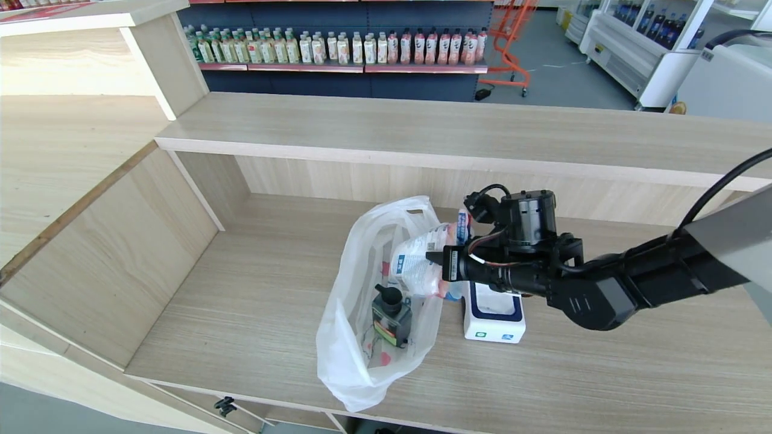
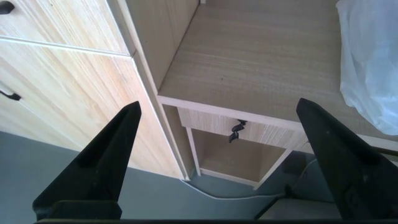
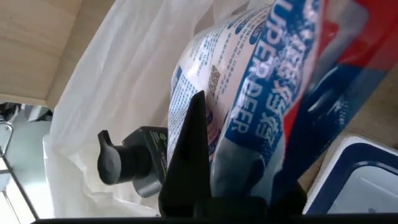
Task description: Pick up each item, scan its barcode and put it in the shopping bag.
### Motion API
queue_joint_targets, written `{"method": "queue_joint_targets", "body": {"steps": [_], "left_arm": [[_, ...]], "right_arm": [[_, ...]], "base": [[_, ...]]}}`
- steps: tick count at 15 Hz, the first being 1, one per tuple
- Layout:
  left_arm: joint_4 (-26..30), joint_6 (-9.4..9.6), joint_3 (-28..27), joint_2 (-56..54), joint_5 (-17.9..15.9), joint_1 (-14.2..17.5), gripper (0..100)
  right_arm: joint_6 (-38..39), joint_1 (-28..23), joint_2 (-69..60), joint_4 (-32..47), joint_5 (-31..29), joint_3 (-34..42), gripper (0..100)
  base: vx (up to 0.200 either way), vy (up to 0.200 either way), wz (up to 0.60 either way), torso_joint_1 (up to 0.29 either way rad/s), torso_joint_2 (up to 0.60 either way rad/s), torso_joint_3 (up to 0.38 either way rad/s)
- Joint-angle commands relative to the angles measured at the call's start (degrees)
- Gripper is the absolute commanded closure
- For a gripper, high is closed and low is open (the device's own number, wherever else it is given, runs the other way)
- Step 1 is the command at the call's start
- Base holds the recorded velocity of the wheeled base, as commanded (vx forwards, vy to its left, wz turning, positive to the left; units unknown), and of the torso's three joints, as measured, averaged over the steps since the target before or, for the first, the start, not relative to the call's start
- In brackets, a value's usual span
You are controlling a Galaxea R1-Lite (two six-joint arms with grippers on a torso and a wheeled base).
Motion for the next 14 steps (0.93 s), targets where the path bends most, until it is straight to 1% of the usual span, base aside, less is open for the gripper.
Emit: {"method": "queue_joint_targets", "body": {"steps": [1,4,6,10,13,14], "left_arm": [[0.0,-0.01,0.0,0.0,0.0,0.0,0],[0.0,-0.01,0.0,0.0,0.0,0.0,0],[0.0,-0.01,0.0,0.0,0.0,0.0,0],[0.0,-0.01,0.0,0.0,0.0,0.0,0],[0.0,-0.01,0.0,0.0,0.0,-0.1,0],[0.0,-0.01,0.0,0.0,0.0,0.0,0]], "right_arm": [[-2.1,0.1,5.8,-0.7,0.1,-2.5,100],[-3.3,0.1,8.8,-4.3,1.0,-3.9,100],[-3.3,0.1,9.6,-4.4,2.7,-5.7,100],[-3.4,0.1,12.2,-4.3,2.9,-10.4,100],[-3.4,0.1,12.2,-4.3,3.5,-10.2,100],[-3.4,0.1,12.2,-4.3,3.5,-10.2,0]], "base": [[0.0,0.0,0.0,0.0,0.0,0.0],[0.0,0.0,0.0,0.0,0.0,0.0],[0.0,0.0,0.0,0.0,0.0,0.0],[0.0,0.0,0.0,0.0,0.0,0.0],[0.0,0.0,0.0,0.0,0.0,0.0],[0.0,0.0,0.0,0.0,0.0,0.0]]}}
